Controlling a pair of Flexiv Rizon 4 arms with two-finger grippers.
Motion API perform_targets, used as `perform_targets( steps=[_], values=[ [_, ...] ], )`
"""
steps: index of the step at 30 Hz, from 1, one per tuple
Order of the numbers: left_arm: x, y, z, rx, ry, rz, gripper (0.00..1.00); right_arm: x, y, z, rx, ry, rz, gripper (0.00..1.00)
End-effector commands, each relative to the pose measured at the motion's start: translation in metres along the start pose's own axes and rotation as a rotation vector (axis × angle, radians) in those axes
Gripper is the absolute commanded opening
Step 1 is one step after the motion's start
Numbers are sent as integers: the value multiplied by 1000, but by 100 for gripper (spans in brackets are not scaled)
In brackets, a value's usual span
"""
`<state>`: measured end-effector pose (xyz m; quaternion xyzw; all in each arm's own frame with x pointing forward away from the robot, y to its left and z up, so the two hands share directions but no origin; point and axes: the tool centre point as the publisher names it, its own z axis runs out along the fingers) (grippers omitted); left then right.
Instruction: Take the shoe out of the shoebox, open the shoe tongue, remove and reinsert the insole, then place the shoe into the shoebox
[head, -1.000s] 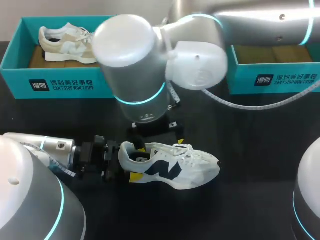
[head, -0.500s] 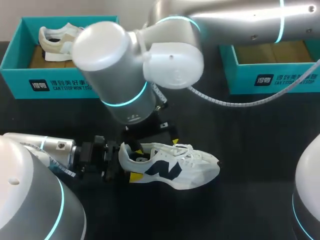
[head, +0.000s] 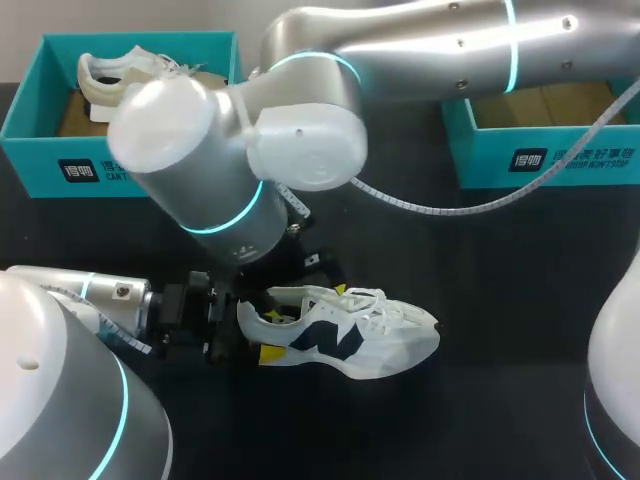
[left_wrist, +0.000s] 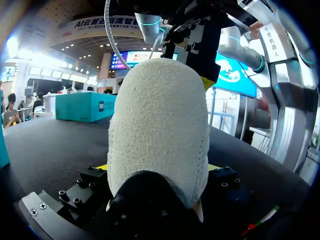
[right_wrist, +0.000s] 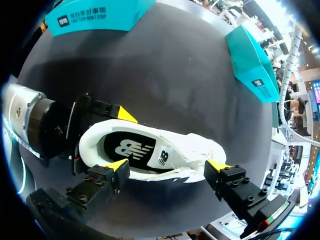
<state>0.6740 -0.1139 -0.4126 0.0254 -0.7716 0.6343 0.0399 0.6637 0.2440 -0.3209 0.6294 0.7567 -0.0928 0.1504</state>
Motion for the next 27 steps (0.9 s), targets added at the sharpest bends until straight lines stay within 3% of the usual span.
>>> perform_targets(
  steps=[1, 13, 27],
  values=[
    [-2, 3, -2, 0, -1, 0, 0, 7, -2, 5, -2, -395, 390, 100],
    [-2, 3, -2, 0, -1, 0, 0, -12, 16, 21, 9, -381, 438, 100],
    [-2, 3, -2, 0, -1, 0, 0, -20, 2, 27, 37, -358, 505, 100]
  ],
)
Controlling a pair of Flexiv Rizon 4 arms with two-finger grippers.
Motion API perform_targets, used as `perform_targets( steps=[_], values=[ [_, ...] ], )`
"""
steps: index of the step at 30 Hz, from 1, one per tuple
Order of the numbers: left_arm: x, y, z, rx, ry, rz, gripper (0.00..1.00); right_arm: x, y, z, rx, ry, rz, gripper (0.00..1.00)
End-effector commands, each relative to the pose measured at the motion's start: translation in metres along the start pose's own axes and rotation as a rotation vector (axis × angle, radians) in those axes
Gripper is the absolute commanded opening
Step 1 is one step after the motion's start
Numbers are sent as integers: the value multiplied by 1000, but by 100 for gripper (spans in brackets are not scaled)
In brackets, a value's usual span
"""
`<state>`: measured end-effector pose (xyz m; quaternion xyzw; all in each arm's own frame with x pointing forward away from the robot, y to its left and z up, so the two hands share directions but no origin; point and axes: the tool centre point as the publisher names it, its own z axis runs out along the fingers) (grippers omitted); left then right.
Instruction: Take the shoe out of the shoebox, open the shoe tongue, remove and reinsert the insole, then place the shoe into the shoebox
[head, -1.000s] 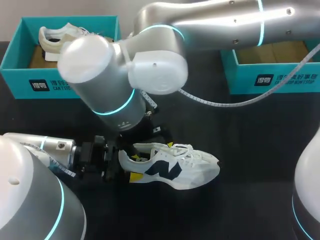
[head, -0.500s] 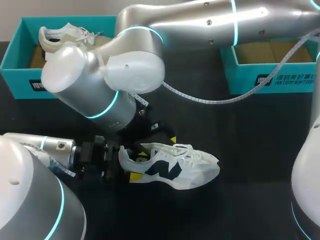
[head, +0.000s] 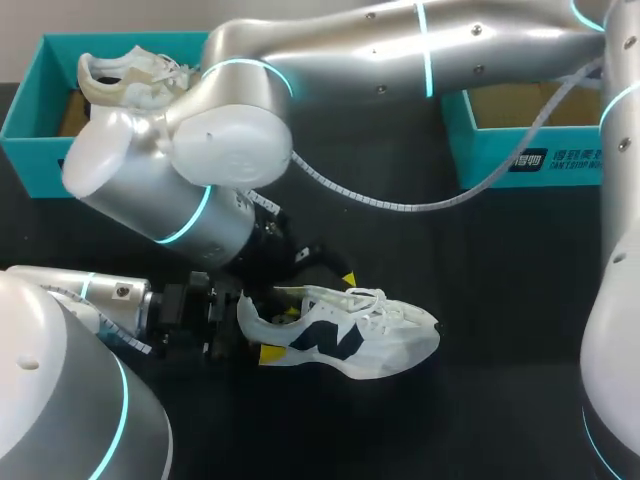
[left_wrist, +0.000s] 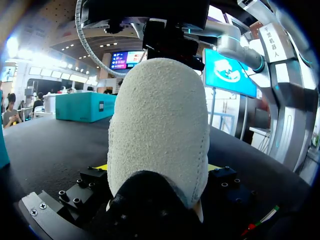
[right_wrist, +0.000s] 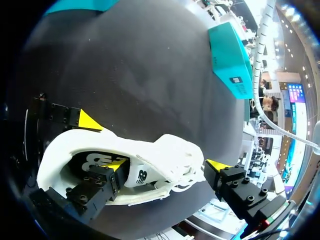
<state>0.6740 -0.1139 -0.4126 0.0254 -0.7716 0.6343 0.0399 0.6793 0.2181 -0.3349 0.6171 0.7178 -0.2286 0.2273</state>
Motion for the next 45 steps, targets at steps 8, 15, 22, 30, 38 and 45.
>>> perform_targets(
  steps=[8, 15, 22, 30, 38, 45],
  values=[
    [-2, 3, -2, 0, -1, 0, 0, -6, -13, 8, 21, -16, 519, 100],
    [-2, 3, -2, 0, -1, 0, 0, -24, -13, 8, 26, -11, 530, 100],
    [-2, 3, -2, 0, -1, 0, 0, -43, -12, 9, 31, 8, 536, 100],
    [-2, 3, -2, 0, -1, 0, 0, -35, -29, 3, 53, 64, 512, 100],
    [-2, 3, -2, 0, -1, 0, 0, -22, -43, -2, 71, 89, 491, 100],
    [-2, 3, -2, 0, -1, 0, 0, -34, -42, 2, 79, 107, 489, 100]
  ],
)
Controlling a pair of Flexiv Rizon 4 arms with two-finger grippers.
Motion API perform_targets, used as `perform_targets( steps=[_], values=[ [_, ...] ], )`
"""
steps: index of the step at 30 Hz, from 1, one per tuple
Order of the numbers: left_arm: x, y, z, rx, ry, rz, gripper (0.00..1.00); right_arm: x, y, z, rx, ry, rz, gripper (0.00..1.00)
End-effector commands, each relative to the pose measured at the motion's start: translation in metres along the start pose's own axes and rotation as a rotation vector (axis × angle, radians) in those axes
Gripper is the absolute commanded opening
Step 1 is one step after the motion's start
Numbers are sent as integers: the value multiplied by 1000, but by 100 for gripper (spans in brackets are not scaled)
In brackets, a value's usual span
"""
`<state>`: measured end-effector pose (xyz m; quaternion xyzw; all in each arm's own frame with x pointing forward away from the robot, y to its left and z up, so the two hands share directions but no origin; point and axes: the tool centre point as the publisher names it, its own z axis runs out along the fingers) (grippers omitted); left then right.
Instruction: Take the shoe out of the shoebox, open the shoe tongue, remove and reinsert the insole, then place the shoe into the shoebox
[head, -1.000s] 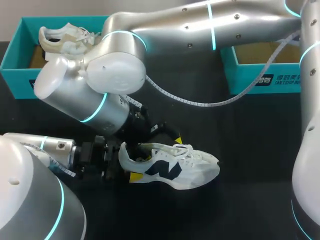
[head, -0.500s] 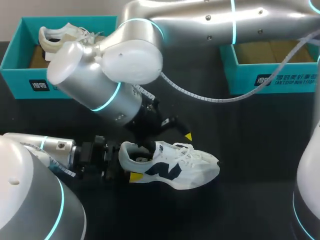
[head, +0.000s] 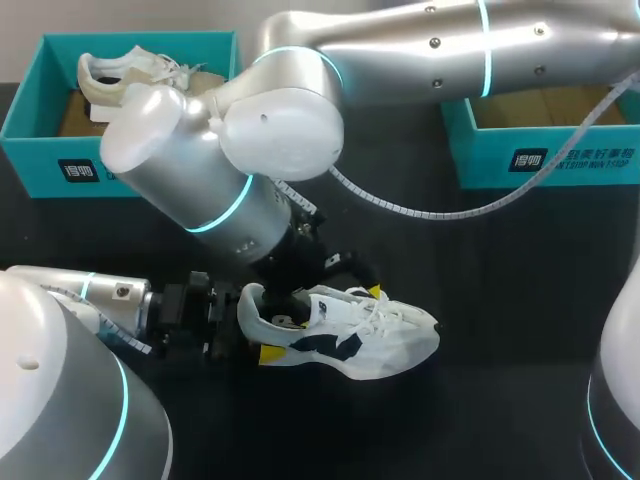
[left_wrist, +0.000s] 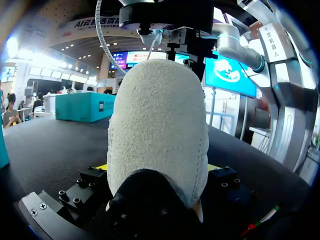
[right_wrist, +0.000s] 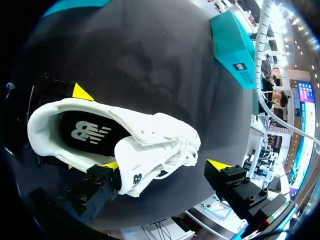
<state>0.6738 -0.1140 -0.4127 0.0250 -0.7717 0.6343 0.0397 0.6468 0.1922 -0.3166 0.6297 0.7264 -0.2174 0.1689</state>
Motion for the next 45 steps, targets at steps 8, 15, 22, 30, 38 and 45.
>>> perform_targets(
  steps=[8, 15, 22, 30, 38, 45],
  values=[
    [-2, 3, -2, 0, -1, -1, 0, -24, -6, 2, 4, 77, 506, 100],
    [-2, 3, -2, 0, -1, -1, 0, -28, -5, 6, 6, 271, 433, 78],
    [-2, 3, -2, 0, -1, -1, 0, -30, -7, 9, 12, 364, 400, 50],
    [-2, 3, -2, 0, -1, -1, 0, -29, -8, 10, 14, 409, 377, 48],
    [-2, 3, -2, 0, -1, -1, 0, -32, -9, 10, 20, 480, 342, 0],
    [-2, 3, -2, 0, -1, -1, 0, -44, -10, 20, 4, 651, 282, 0]
  ],
)
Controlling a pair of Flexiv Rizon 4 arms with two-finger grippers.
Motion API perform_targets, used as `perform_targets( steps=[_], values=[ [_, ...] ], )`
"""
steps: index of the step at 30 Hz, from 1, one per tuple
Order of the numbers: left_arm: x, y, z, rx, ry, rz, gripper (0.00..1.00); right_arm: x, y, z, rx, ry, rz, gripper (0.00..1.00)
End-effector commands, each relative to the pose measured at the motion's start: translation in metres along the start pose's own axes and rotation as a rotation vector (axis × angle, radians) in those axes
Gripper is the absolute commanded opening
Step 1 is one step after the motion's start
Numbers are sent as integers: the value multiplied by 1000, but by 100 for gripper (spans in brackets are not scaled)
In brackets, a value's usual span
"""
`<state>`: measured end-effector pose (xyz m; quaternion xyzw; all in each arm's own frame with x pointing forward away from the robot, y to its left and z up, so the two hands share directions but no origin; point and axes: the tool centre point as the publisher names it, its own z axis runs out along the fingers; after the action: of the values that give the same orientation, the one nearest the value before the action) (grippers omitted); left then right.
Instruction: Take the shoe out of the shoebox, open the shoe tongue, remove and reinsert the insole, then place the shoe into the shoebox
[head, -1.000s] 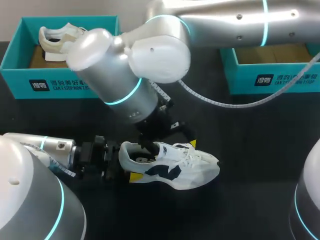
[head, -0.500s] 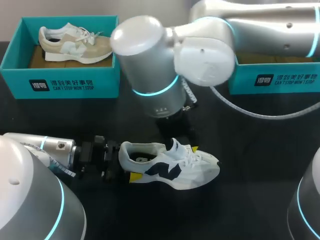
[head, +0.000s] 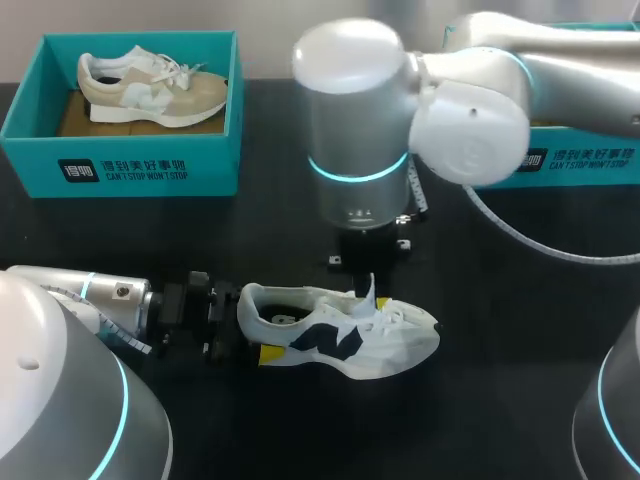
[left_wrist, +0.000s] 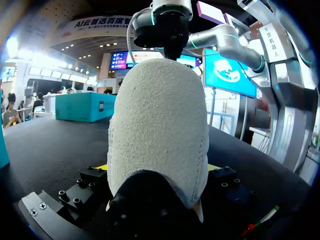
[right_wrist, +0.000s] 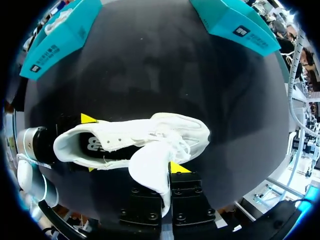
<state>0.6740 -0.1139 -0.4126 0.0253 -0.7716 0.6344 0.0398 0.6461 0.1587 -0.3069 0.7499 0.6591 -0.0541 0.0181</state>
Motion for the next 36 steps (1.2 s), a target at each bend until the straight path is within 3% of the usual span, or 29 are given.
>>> perform_targets(
  steps=[1, 10, 15, 29, 36],
  values=[
    [-2, 3, -2, 0, -1, 0, 0, -16, -1, 5, -3, 206, 24, 0],
    [-2, 3, -2, 0, -1, 0, 0, -35, 7, 14, -32, 313, -60, 0],
    [-2, 3, -2, 0, -1, 0, 0, -44, 14, 27, -35, 464, -193, 0],
    [-2, 3, -2, 0, -1, 0, 0, -44, 14, 27, -35, 464, -193, 0],
    [-2, 3, -2, 0, -1, 0, 0, -68, 23, 38, 24, 545, -250, 0]
  ],
)
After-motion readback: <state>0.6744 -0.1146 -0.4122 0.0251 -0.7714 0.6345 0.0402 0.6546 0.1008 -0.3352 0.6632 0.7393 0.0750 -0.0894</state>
